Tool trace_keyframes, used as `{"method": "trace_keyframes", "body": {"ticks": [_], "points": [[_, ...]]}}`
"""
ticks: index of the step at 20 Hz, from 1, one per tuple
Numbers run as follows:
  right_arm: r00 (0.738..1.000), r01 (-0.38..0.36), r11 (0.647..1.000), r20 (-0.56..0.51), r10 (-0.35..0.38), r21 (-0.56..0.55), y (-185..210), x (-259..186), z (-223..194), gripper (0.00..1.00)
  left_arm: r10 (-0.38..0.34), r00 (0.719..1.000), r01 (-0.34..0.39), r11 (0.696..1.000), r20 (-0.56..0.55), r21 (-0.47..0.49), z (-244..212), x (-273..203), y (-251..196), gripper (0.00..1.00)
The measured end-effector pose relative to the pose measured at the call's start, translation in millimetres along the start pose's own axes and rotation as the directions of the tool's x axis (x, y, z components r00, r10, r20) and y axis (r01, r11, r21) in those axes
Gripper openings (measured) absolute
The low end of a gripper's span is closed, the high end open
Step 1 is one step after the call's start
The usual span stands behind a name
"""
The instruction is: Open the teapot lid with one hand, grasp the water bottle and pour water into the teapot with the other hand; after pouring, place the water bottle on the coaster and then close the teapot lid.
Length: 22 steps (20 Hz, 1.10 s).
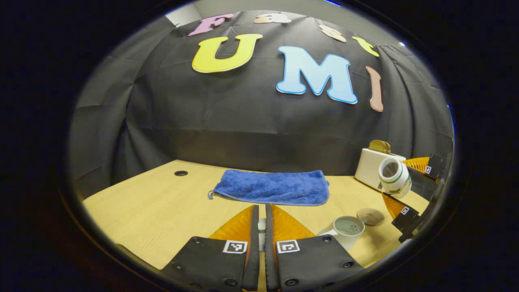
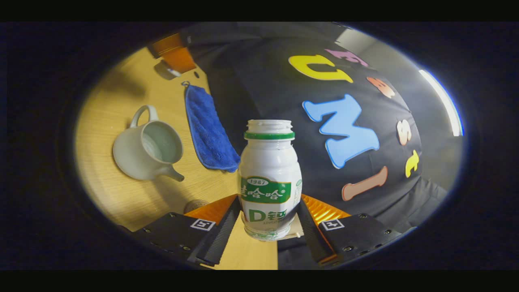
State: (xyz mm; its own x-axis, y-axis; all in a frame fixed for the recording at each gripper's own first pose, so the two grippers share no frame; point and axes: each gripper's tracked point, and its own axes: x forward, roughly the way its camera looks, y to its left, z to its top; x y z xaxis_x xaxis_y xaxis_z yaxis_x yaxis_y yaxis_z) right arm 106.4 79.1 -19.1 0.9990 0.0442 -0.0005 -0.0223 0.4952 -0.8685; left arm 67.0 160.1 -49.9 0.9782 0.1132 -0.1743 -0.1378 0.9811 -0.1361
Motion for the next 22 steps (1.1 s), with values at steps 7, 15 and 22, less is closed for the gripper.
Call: {"method": "trace_keyframes", "body": {"ticks": [7, 15, 22], "points": [[0.998, 0.037, 0.903, -0.057, -0.013, 0.427, -7.7, -1.8, -12.8, 0.80, -0.042, 0.998, 0.043, 0.999, 0.036, -0.020, 9.3, -4.0, -13.4, 0.16], [0.997, 0.036, 0.822, -0.071, 0.006, 0.569, -5.7, -2.0, -27.0, 0.80, -0.162, 0.982, 0.163, 0.987, 0.095, 0.002, 20.9, -8.5, -58.2, 0.13], [0.995, 0.046, 0.784, -0.097, 0.019, 0.619, -11.3, -5.6, -44.8, 0.80, -0.308, 0.943, 0.295, 0.949, 0.125, 0.116, 21.1, -13.0, -122.9, 0.17]]}}
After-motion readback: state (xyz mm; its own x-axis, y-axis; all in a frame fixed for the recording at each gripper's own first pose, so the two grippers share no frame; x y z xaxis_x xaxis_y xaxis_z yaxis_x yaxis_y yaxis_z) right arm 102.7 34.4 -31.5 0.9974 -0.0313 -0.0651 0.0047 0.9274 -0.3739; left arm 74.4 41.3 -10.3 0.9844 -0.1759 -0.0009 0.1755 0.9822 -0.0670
